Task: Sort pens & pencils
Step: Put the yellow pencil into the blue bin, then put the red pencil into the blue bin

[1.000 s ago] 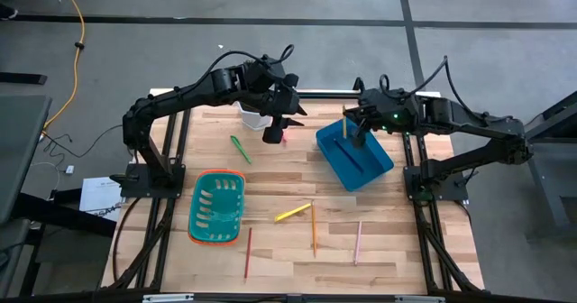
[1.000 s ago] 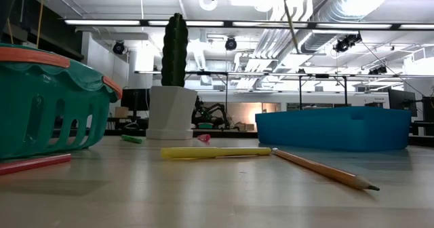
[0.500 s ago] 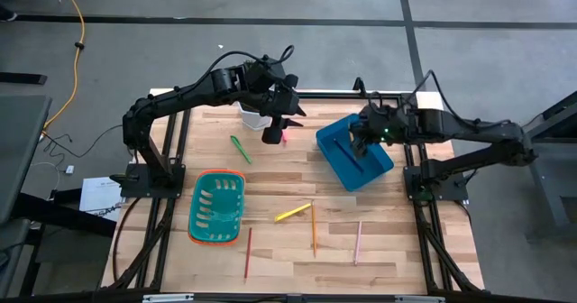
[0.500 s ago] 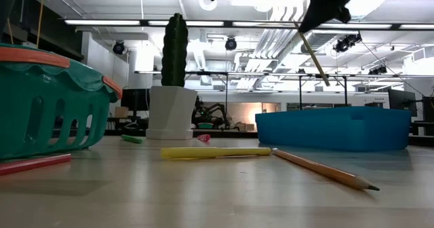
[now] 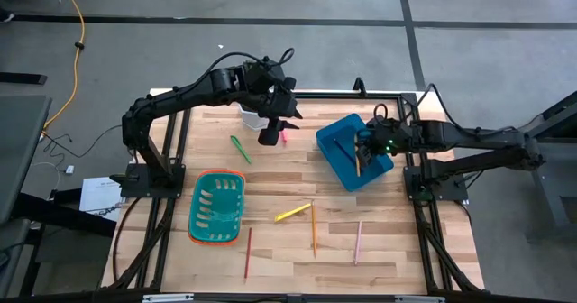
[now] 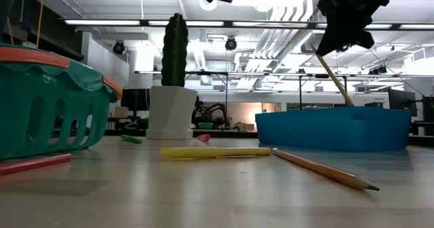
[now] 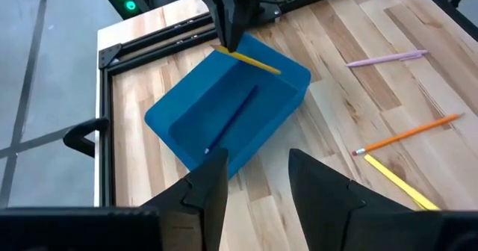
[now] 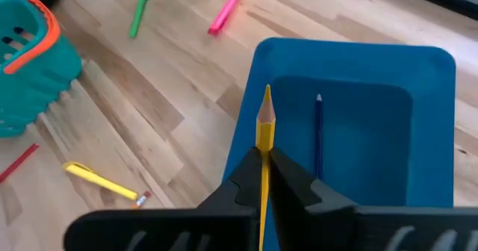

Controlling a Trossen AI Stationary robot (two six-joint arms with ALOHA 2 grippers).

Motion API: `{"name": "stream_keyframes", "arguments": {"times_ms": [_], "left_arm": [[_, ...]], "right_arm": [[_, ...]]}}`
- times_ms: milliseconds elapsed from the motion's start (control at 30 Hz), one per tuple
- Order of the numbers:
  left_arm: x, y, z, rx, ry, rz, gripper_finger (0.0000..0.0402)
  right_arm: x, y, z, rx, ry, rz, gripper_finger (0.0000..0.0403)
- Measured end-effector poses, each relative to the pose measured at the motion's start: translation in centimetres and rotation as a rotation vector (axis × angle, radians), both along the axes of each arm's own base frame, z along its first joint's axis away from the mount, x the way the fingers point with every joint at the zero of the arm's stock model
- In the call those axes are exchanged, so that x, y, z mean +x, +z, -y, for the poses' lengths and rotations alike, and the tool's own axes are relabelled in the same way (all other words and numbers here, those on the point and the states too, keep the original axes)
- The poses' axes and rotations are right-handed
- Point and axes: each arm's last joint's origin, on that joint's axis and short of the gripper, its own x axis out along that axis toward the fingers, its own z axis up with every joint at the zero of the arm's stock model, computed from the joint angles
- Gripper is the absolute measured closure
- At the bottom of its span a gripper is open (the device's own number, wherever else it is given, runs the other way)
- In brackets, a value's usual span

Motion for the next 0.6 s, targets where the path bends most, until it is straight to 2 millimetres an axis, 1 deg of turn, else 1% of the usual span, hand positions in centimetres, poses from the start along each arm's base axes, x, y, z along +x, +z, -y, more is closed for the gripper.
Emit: {"name": "stream_keyframes", "arguments": {"times_ms": [167,433,600], "left_arm": [[0.2,0.0,0.7,0.004,-0.014,-0.004,0.0273],[0.3,-0.3,1.6,0.022,-0.011,-0.053,0.0273],[-0.5,-0.5,2.0,0.006,-0.015,-0.12,0.0273]], "right_arm": [[0.1,-0.2,0.0,-0.006,-0.001,0.008,0.0397],[-0.1,-0.4,0.0,-0.011,-0.001,-0.027,0.035],[-0.2,-0.5,0.0,-0.014,-0.003,-0.038,0.0335]]}}
